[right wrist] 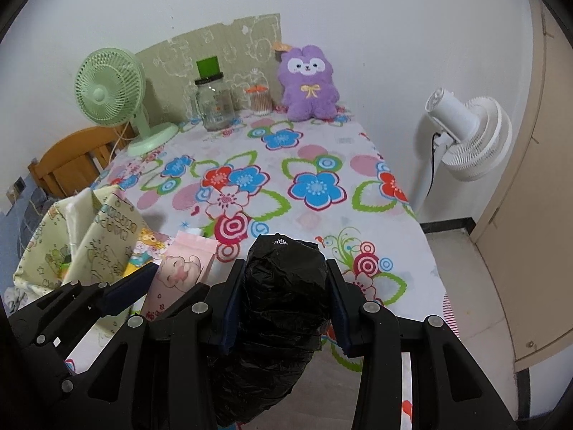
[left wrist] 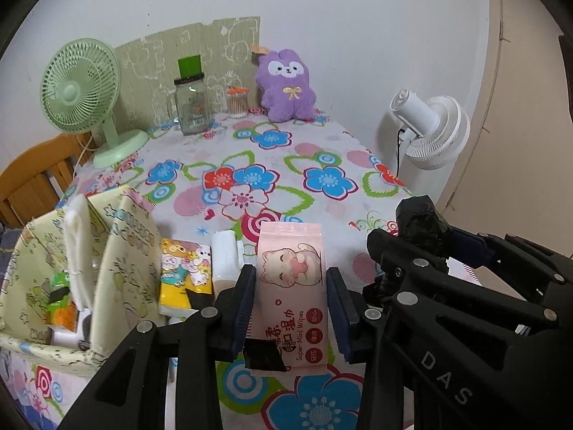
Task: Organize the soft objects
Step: 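Lift and carry the black bag and pink pack toward the yellow box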
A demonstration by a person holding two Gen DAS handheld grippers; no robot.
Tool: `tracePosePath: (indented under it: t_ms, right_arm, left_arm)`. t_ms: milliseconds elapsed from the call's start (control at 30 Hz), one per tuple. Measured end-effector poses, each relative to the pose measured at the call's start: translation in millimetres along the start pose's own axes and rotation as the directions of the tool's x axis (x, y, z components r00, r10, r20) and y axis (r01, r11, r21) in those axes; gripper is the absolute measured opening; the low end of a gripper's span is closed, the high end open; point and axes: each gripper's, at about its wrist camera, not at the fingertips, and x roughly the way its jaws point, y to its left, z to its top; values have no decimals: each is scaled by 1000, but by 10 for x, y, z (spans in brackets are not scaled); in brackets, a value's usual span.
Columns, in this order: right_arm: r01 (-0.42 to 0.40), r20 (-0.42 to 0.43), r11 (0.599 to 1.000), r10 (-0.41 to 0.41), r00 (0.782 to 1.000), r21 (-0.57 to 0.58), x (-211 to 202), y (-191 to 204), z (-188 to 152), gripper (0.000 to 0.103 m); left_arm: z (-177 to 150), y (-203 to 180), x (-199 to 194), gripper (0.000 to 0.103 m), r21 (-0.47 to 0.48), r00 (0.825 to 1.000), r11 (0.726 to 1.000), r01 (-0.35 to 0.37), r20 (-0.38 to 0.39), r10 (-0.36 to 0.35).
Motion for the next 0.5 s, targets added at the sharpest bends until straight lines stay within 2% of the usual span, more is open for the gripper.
tracePosePath:
  t_ms: [333, 500]
  right_arm:
    - [9, 52, 999, -6, 999, -47, -278, 138, 123, 46]
    - [12, 62, 997, -8, 998, -73, -356, 222, 188, 46]
  left_arm:
    - [86, 11, -267, 40, 13, 999, 1000, -16, 52, 16]
    - [136, 22, -340, 40, 38, 998, 999, -34, 54, 32]
